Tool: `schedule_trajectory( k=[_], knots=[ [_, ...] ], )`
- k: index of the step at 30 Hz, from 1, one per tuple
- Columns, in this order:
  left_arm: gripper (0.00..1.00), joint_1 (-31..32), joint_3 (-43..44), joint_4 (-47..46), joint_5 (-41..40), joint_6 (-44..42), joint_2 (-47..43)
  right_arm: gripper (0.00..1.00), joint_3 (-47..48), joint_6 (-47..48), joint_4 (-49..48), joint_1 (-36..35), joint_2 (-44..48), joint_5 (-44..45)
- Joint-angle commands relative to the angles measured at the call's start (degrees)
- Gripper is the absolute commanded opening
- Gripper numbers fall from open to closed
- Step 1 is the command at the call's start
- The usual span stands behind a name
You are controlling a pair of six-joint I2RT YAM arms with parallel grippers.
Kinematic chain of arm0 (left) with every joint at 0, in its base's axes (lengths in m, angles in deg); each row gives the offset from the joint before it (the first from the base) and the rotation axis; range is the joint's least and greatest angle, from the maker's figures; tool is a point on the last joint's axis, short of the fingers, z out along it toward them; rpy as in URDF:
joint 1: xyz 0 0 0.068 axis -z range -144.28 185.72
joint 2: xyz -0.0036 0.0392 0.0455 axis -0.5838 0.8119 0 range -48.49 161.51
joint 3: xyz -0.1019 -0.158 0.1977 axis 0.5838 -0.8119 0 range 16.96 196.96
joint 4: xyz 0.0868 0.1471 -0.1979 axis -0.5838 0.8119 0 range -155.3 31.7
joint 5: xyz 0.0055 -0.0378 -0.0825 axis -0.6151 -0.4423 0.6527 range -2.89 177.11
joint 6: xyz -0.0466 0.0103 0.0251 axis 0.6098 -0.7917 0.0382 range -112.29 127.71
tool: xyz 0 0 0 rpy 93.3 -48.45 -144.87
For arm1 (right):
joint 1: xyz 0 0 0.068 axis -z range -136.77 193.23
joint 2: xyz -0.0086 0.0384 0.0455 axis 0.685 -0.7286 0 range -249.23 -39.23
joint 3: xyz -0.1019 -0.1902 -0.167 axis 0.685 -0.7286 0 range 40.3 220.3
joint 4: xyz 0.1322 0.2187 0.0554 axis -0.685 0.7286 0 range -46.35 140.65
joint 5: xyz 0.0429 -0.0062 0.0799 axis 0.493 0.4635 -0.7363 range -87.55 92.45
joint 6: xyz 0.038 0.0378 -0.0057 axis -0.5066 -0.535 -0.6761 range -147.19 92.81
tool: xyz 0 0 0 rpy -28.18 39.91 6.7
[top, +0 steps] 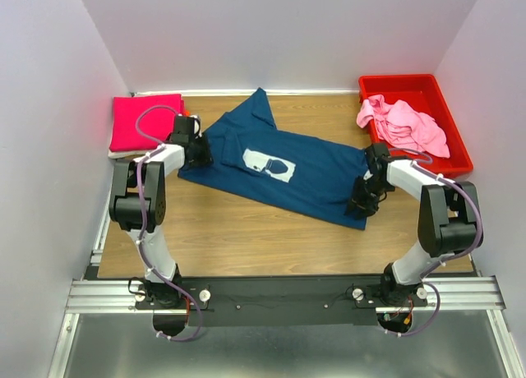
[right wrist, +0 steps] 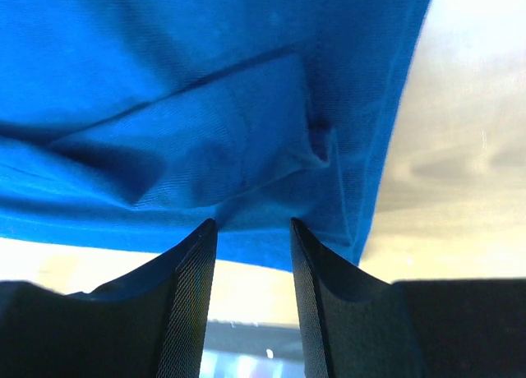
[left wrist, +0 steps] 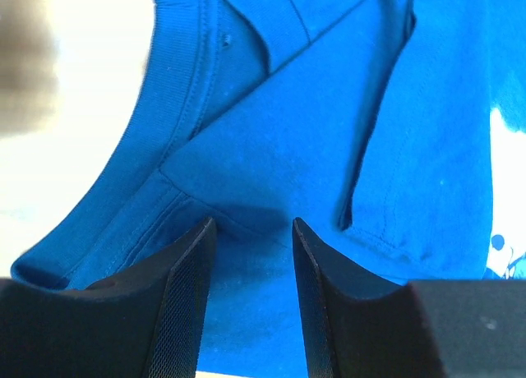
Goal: Fold and stack the t-shirts
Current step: Fold the tshirt
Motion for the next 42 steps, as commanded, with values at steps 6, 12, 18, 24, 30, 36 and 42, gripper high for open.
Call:
schedule_trajectory(
  k=[6, 12, 18, 24, 30, 36, 42],
  knots=[
    [0.50, -0.78, -10.02, 8.77, -6.35, 1.79, -6.77, 0.50, 0.01, -1.56, 10.30, -0.35, 5.71, 2.18],
    [0.50, 0.27, -5.99, 10.61, -6.17, -0.58, -10.99, 0.50, 7.32, -1.39, 10.48, -0.43, 2.82, 0.51],
    [0.50, 2.11, 0.60, 12.81, -4.24, 0.03, -11.61, 0.50, 10.93, 0.19, 9.78, -0.43, -1.23, 0.51],
    [0.51, 4.58, 1.75, 12.20, -2.39, 2.23, -11.79, 0.50, 12.95, 0.63, 8.81, -0.43, -4.39, 5.60],
    [0.51, 6.07, 0.35, 10.44, -0.46, 3.28, -11.87, 0.46, 15.58, -0.68, 6.96, -0.35, -6.24, 9.64],
    [0.51, 6.78, -0.01, 9.56, 1.21, 3.63, -10.82, 0.46, 16.55, -1.04, 6.70, -0.26, -6.33, 14.13],
    [0.51, 6.78, -0.45, 10.35, 1.04, 5.04, -7.83, 0.46, 15.50, -1.30, 5.65, -0.26, -7.21, 14.13]
  ],
)
